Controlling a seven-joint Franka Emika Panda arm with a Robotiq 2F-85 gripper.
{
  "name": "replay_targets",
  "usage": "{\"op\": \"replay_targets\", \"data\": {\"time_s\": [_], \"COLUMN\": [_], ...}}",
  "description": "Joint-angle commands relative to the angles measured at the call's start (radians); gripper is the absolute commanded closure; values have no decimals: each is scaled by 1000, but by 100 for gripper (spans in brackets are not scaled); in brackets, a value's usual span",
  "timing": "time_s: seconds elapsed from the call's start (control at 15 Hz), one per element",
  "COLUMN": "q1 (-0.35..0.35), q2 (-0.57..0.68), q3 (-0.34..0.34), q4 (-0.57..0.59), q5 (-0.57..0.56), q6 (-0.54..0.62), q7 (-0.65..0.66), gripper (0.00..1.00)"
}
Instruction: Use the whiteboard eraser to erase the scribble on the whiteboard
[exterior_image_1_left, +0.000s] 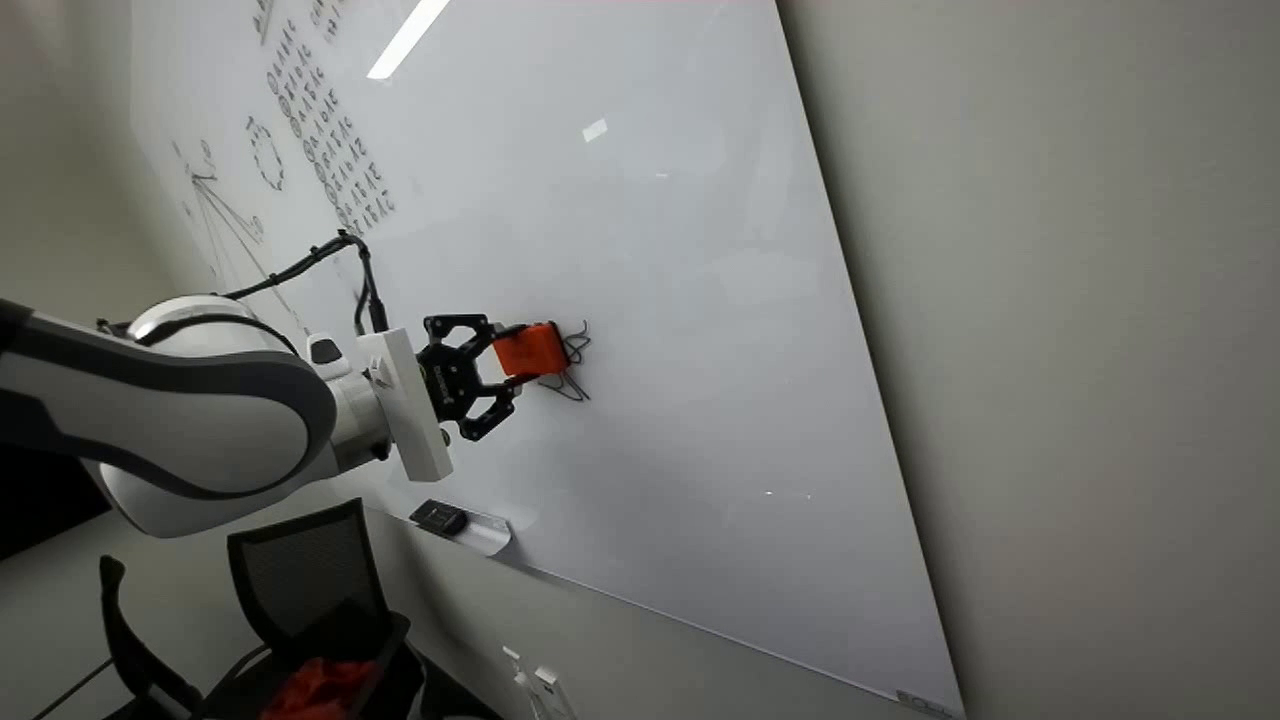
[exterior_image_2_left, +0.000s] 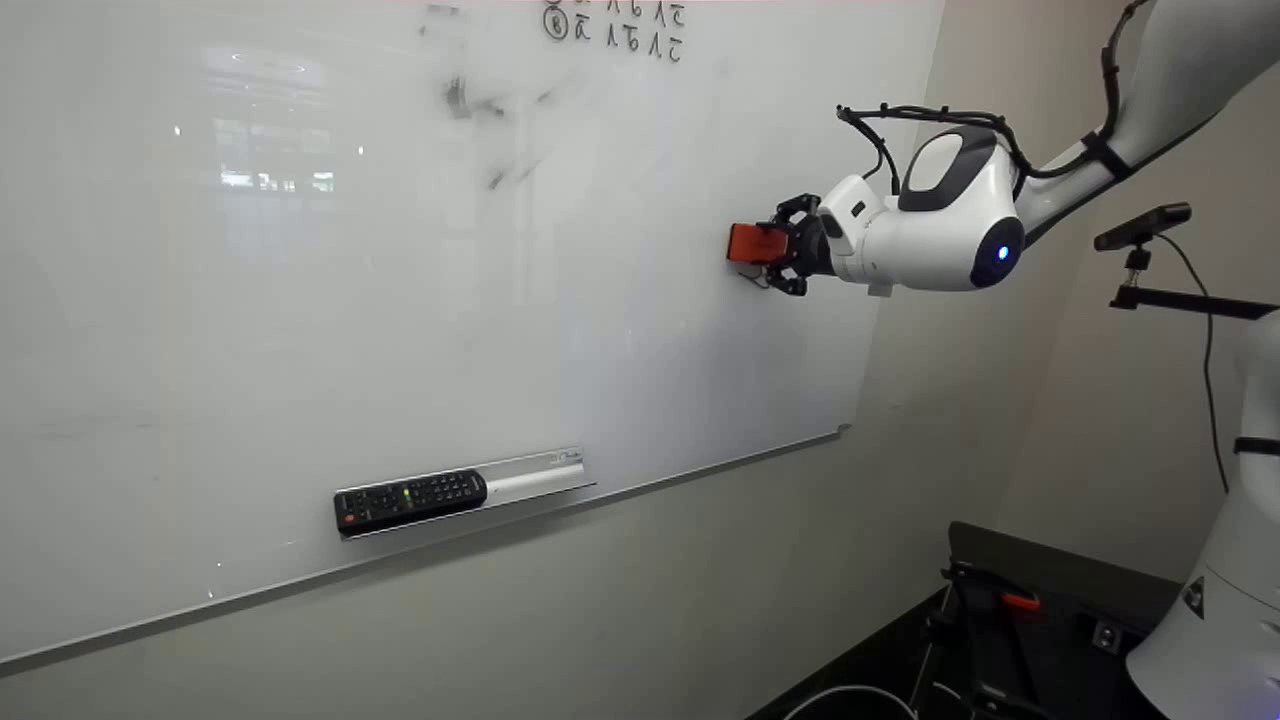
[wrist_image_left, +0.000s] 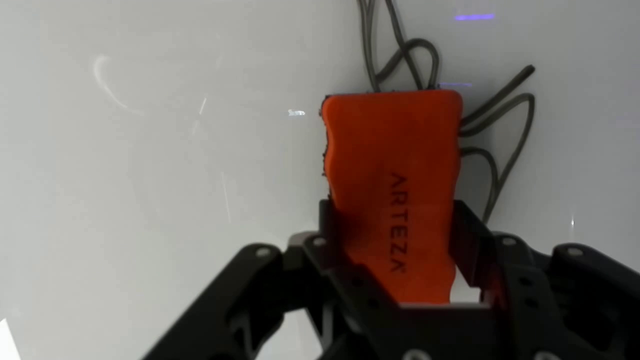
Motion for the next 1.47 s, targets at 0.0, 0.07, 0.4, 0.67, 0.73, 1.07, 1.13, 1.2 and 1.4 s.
{"op": "replay_targets", "data": {"time_s": [0.0,0.07,0.4,0.67,0.73,1.07,1.13,1.2,1.4], "q1": [-31,-30,-24,-28,-31,-49,-42,-36,-23], "q2": [185,187,165,43,21,-37,-48,-52,-39], "q3": [-9,-10,-7,10,13,74,90,102,132], "q4": [30,31,53,34,30,-34,-51,-58,-46], "q5": [3,3,26,54,77,385,434,475,523], "q6": [-42,-40,-23,-10,2,-73,-104,-130,-206], "q7": [-8,-5,4,-22,-40,-277,-311,-332,-310], "gripper": [69,69,69,69,69,69,69,69,69]}}
